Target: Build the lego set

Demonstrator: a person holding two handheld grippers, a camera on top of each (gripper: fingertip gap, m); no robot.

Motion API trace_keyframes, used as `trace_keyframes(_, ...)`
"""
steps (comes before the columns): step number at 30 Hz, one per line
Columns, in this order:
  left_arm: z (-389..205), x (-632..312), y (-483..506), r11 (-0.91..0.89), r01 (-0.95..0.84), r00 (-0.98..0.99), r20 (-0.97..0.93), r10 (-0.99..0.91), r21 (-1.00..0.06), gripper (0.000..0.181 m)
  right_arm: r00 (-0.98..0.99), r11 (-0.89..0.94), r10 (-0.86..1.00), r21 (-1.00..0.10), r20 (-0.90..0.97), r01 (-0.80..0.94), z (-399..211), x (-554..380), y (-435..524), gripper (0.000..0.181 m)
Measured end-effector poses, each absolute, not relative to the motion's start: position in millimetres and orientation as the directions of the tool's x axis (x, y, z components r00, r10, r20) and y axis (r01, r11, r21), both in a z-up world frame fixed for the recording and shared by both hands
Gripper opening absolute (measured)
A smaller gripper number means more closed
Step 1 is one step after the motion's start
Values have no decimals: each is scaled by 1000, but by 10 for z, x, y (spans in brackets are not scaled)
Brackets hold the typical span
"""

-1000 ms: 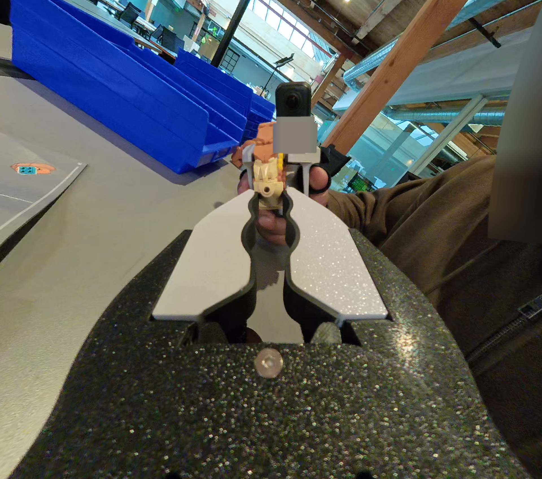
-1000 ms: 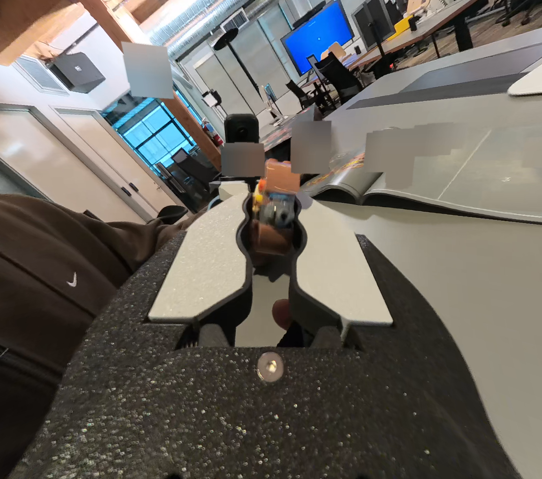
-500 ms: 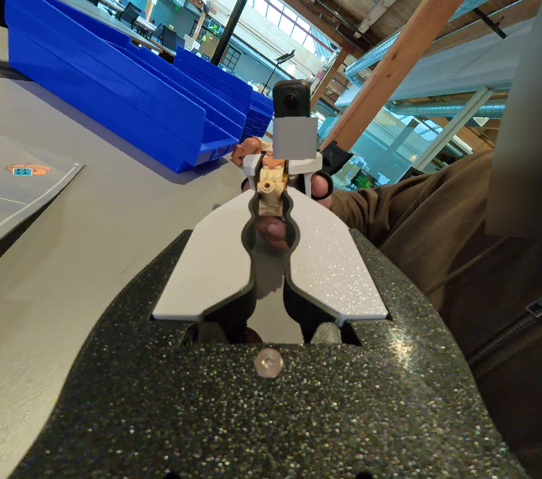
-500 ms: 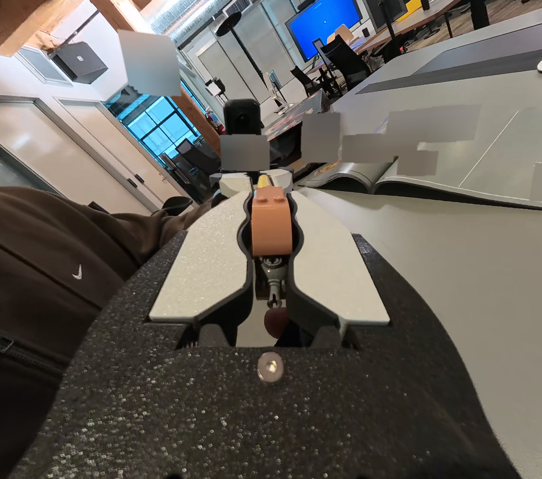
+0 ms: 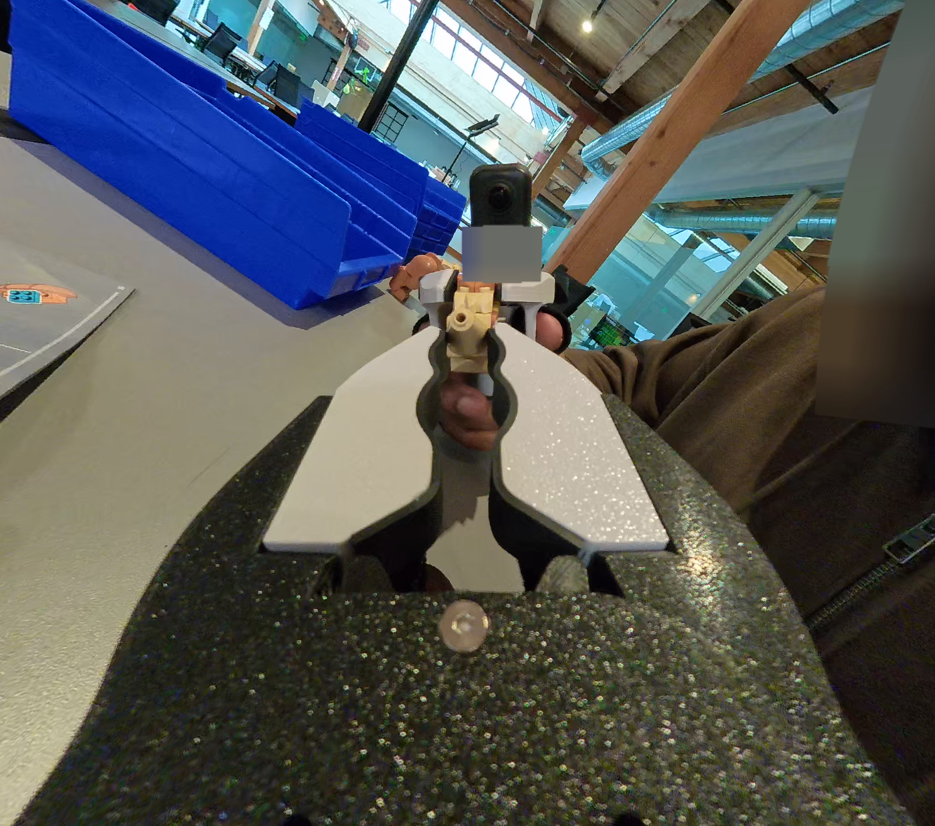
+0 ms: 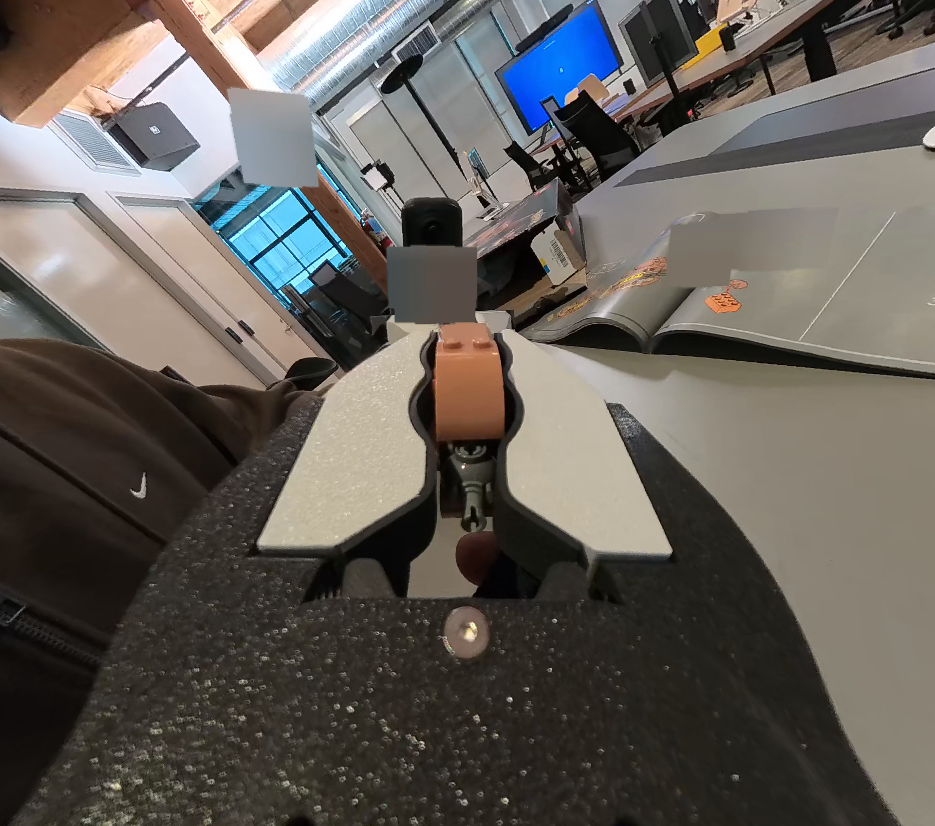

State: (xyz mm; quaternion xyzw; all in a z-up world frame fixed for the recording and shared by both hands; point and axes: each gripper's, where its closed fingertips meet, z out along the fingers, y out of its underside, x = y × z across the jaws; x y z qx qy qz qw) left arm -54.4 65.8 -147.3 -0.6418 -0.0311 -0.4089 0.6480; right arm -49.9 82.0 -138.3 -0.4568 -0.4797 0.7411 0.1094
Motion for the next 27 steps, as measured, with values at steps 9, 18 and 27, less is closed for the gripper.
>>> trace_keyframes(9, -1509, -658, 635, -135, 487, 750, 493, -440, -863, 15, -570, -125, 776, -952, -269, 279, -1703, -495, 746, 21)
trace_keyframes(18, -1539, -668, 620, -146, 453, 771, 469, -431, -880, 15, -597, 307, 796, -918, 102, 252, -2092, -521, 693, 21)
trace_keyframes(27, -1524, -680, 604, -137, 441, 781, 454, -428, -887, 15, -595, 312, 802, -813, -52, 492, -2345, -448, 834, 21)
